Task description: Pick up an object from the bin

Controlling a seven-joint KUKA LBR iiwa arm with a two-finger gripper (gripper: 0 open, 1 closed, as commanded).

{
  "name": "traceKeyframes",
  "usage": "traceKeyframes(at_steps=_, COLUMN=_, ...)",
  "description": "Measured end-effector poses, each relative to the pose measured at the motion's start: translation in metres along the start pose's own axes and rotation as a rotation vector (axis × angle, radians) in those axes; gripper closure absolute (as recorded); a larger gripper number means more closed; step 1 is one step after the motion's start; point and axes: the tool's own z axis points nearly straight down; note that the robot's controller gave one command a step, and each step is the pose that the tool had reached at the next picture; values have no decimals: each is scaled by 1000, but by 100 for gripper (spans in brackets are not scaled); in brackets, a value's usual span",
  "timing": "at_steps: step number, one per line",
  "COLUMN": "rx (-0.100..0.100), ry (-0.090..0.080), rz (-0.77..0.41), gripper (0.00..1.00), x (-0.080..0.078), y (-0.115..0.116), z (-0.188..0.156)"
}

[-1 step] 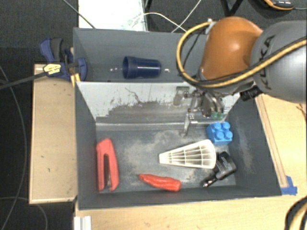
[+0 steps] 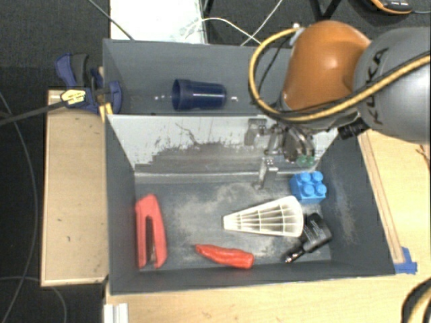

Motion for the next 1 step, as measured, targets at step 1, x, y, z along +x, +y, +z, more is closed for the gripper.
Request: traceKeyframes(at_steps=1, rx=0, ry=-3, rz=-156, gripper=0, x=70, y=-63, z=145)
